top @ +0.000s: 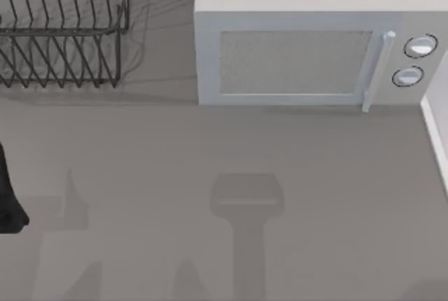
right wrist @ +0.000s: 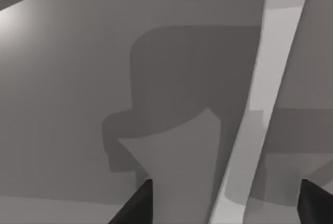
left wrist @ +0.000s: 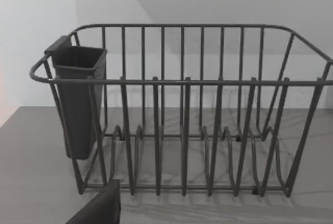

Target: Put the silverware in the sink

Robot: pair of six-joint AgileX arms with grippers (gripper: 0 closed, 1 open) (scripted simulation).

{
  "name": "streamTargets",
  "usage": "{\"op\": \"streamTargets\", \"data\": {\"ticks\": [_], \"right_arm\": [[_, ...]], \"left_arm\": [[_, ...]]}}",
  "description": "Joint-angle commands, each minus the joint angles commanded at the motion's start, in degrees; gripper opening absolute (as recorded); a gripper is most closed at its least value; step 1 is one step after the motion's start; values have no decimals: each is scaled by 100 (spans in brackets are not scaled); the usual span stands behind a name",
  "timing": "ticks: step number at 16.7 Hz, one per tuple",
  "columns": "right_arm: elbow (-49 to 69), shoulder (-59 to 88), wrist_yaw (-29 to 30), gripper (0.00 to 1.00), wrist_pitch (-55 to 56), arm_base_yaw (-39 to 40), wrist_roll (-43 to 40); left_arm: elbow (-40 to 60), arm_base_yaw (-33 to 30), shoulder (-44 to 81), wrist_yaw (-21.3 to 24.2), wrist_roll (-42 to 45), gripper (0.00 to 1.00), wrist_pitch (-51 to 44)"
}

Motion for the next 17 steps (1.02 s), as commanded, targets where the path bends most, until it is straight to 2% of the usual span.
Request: {"op": "streamTargets", "data": {"ticks": [1, 5, 11, 17], "right_arm": [[183, -404, 99, 0, -583, 30, 255], [495, -556, 100, 0, -1011, -1, 232], [1474, -1157, 100, 0, -2803, -4, 201], [1730, -1356, 100, 0, -3106, 8, 224]], "left_arm": [[0, 0, 0, 0, 0, 100, 0], [0, 0, 0, 0, 0, 100, 0], [0, 0, 0, 0, 0, 100, 0], [0, 0, 0, 0, 0, 100, 0]]}}
